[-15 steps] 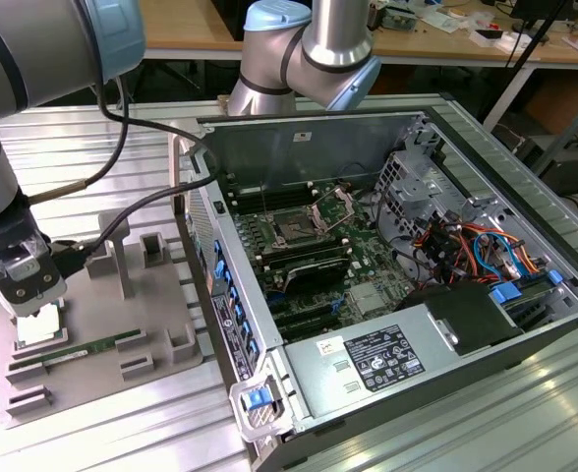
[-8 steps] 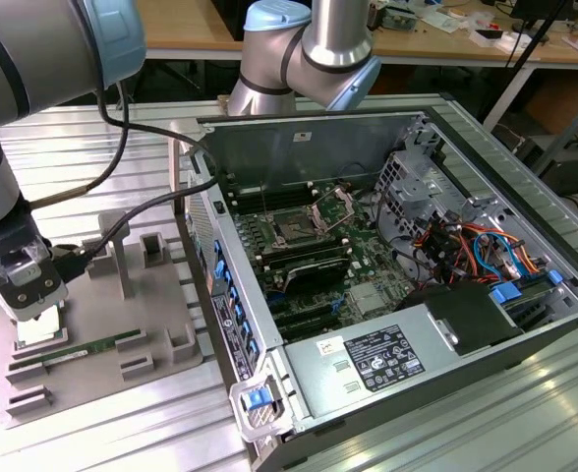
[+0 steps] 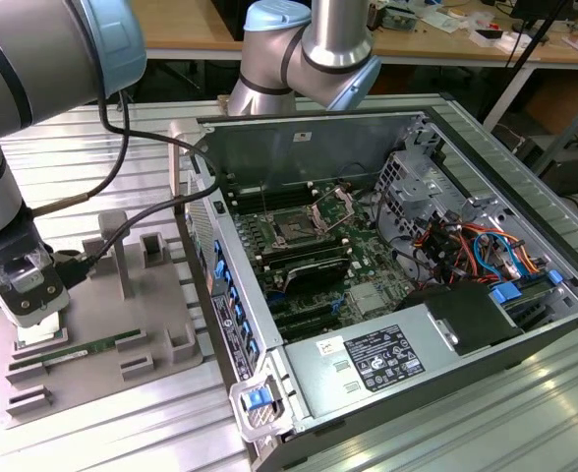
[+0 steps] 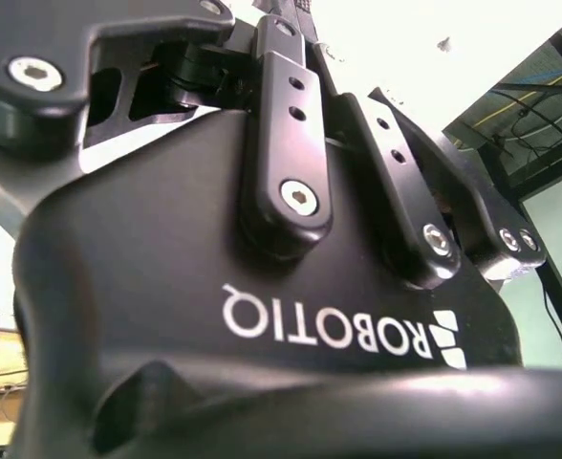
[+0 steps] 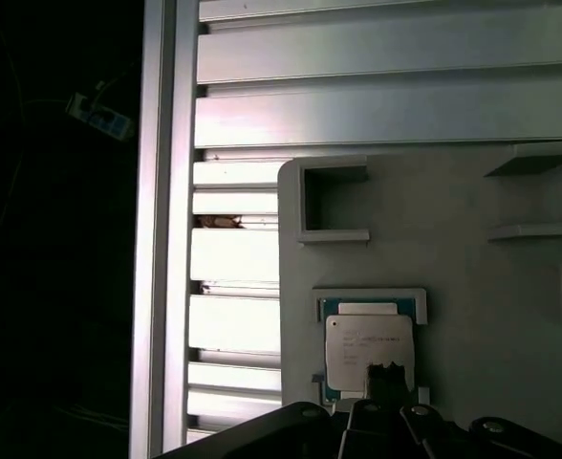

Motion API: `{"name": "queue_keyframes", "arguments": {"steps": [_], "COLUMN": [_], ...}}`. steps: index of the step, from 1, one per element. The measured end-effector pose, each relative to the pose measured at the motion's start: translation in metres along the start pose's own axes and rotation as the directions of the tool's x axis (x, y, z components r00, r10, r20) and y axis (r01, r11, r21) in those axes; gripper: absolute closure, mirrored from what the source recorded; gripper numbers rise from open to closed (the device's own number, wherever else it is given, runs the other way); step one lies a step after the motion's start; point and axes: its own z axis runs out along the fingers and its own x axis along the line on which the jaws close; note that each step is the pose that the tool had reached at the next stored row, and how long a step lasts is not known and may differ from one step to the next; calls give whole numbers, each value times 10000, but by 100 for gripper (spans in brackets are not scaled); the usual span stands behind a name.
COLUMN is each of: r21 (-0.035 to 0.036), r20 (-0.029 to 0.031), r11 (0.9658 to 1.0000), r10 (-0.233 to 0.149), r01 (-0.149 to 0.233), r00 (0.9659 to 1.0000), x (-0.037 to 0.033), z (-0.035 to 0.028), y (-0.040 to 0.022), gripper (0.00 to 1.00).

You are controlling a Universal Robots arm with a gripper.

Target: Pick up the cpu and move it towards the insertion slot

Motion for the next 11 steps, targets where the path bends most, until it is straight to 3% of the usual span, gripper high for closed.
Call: {"name": "queue_keyframes", "arguments": {"steps": [11], "r21": [-1], "r20": [1], "r11": [10000], "r10": [1], "r01": [-1], "r00": [10000], "x": [0], "z": [62], "y": [-10], "gripper": [89]}}
